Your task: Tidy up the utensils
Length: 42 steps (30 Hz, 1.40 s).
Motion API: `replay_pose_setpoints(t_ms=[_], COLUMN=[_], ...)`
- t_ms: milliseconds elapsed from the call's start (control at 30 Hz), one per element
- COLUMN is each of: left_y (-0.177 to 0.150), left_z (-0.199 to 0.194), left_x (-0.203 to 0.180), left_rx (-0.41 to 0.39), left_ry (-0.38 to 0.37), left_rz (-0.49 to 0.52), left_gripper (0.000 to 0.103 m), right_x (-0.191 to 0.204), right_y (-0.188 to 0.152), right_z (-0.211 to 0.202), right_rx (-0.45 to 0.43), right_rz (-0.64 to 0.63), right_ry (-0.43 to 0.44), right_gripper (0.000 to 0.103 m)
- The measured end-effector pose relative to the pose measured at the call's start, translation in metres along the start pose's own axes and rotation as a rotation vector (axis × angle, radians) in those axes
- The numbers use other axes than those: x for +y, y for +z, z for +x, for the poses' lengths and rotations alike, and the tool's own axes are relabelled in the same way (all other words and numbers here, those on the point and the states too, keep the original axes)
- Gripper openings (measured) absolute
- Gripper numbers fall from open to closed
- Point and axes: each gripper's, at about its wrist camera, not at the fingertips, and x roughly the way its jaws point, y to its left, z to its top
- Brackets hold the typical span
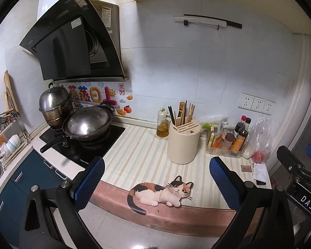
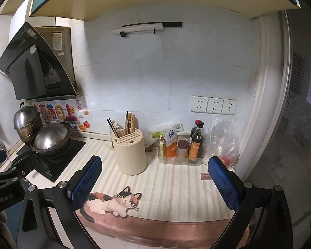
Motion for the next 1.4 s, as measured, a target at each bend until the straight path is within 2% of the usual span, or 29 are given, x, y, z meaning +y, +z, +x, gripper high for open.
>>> replay_pose_setpoints(t_ms=[1400], left_y=[-0.001], left_z=[0.007], left_x=[-0.008], left_rx=[0.007], left_ry=[0.01], left_rz=[0.007], left_gripper=[0.103], right_x=[-0.011], right_y=[0.002], right_z=[0.025], right_rx=[0.028], right_rz=[-0.029], right_ry=[0.032], right_gripper=[0.103])
